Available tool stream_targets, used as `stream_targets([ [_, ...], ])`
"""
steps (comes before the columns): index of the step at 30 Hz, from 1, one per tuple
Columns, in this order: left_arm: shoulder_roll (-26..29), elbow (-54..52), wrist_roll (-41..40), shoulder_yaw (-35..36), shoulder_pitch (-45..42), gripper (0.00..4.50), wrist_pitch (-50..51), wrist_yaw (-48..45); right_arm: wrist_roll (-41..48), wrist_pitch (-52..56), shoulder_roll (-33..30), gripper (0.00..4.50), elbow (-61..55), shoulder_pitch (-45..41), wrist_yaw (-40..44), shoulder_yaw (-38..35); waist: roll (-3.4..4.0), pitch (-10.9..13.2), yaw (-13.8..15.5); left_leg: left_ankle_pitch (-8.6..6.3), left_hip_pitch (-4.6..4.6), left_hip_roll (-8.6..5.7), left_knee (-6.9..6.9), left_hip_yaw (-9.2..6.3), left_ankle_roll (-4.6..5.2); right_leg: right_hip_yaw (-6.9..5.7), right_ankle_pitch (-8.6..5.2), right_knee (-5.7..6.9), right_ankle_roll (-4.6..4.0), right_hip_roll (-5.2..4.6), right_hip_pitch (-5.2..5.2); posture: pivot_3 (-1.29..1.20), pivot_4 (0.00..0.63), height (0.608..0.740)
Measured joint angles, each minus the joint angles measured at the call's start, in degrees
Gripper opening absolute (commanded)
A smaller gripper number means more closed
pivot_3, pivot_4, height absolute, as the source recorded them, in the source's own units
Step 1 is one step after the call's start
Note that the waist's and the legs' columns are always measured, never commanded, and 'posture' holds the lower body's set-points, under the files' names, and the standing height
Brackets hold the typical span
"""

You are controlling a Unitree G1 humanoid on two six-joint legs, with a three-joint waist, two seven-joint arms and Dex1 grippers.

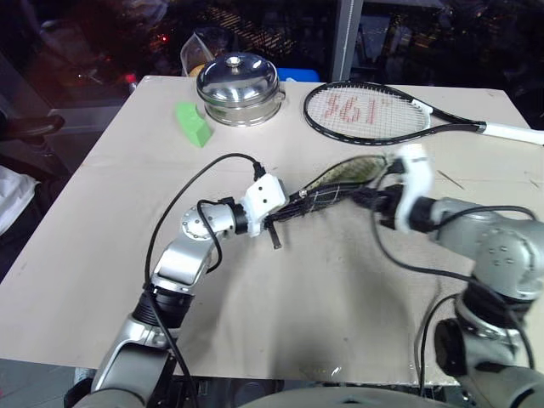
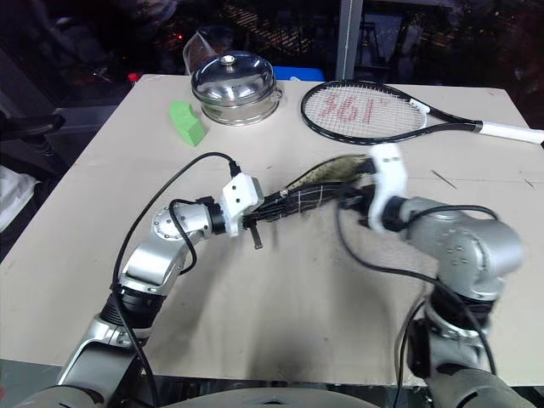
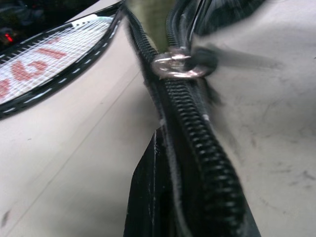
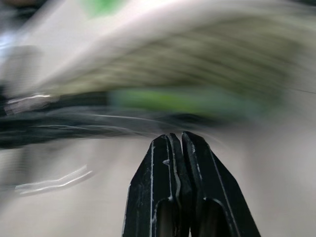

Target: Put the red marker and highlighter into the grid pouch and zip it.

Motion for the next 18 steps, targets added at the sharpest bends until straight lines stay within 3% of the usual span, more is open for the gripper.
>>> stream_targets([
  [6, -0.3, 1.7, 1.3, -0.7, 0.0, 0.00, -3.4, 0.2, 2.4, 0.0, -10.0, 0.08, -2.0, 3.7, 0.9, -3.5, 0.05, 0.0, -0.7, 0.00, 0.12, 0.10, -0.09, 0.03, 0.00, 0.14, -0.01, 0.01, -0.01, 0.08, -0.02, 0.00, 0.150, 0.740],
  [10, -1.4, 3.3, 1.3, -0.8, -1.2, 0.00, -3.5, 0.4, 10.7, 0.0, -6.8, 1.06, -5.6, 3.7, 3.8, -1.9, 0.04, 0.0, -0.6, 0.00, 0.10, 0.13, -0.10, -0.04, 0.00, 0.12, -0.01, 0.00, 0.00, 0.17, -0.02, 0.00, 0.150, 0.740],
  [14, -2.9, 3.5, 0.6, -0.8, -1.8, 0.00, -2.6, 0.2, 18.0, 0.0, 1.3, 2.78, -7.7, 4.8, 2.8, 2.8, 0.04, 0.0, -0.3, 0.00, 0.04, 0.08, -0.08, -0.01, 0.00, 0.10, 0.00, -0.01, 0.01, 0.13, -0.02, 0.00, 0.150, 0.740],
  [18, -3.0, 3.5, -0.1, -0.7, -1.9, 0.00, -1.1, 0.0, 21.8, 0.0, 5.6, 2.78, -8.6, 5.3, -0.6, 6.2, 0.04, 0.0, -0.2, 0.00, 0.02, 0.03, -0.03, -0.01, 0.01, 0.08, 0.00, -0.01, 0.01, 0.10, -0.01, 0.00, 0.150, 0.740],
])
